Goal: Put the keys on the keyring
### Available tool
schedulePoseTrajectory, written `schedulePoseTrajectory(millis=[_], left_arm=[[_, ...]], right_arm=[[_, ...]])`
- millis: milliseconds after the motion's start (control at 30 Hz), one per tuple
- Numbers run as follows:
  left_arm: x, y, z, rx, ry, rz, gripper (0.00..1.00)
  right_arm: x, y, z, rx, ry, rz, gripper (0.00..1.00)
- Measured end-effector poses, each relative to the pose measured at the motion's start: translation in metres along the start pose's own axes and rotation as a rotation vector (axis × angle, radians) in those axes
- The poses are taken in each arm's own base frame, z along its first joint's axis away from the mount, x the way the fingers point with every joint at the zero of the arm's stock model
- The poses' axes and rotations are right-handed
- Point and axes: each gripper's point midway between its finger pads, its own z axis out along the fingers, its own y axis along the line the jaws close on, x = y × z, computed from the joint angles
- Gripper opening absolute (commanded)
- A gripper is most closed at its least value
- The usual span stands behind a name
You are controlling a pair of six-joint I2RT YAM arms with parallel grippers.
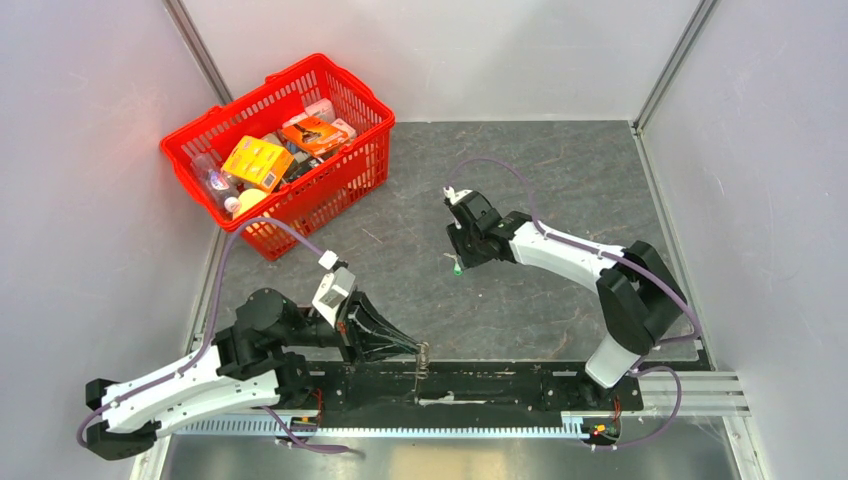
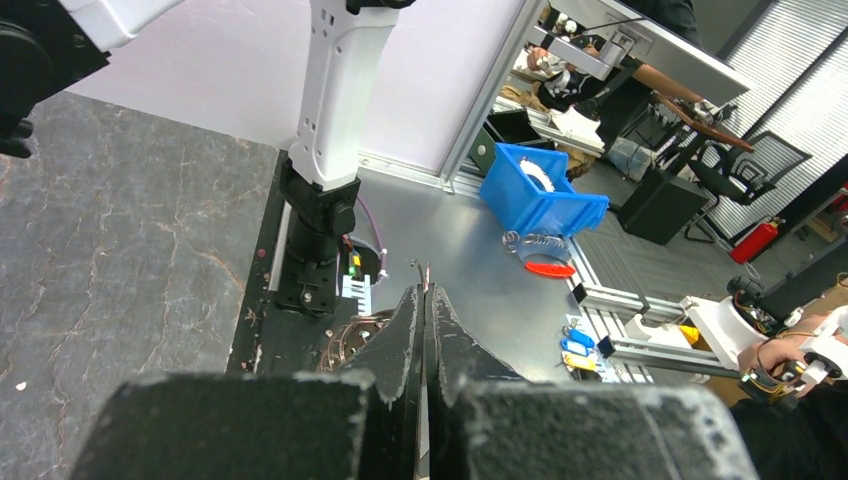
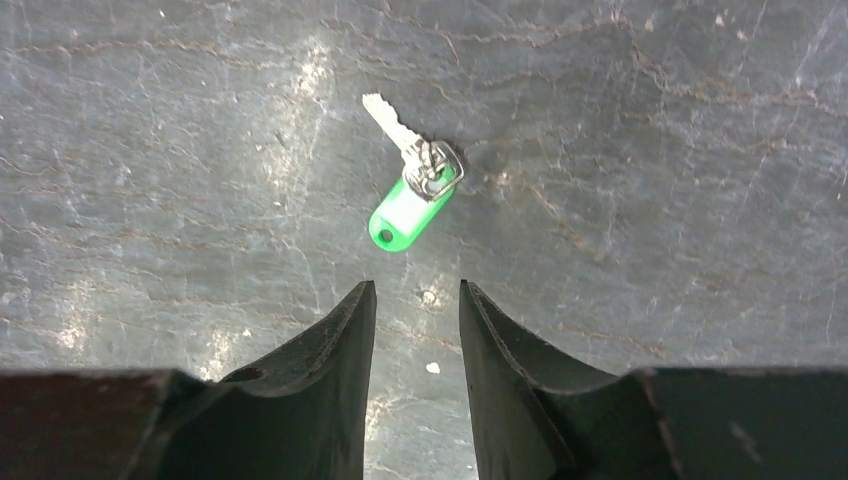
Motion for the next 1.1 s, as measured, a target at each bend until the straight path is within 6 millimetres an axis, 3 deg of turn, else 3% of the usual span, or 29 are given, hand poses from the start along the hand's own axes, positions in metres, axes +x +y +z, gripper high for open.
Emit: schedulePoseTrajectory(millis=[367,667,1100], left_arm=[[0.004,0.001,-0.001,-0.001,0.003,0.0,0.02],[0.003,0.0,-0.002,0.002,-0.001,0.003,0.02],[0.002,-0.001,-0.003,0.004,-0.005,0.008,0.02]], right_arm=[[-0.026,0.004,0.017,0.012,-0.02,-0.052,0.45],[-0.018,0.001,0.04,0.032,0.035,-0.066,0.42],[-0.016,-0.002,0.047,0.041,0.047,-0.067,0.37]])
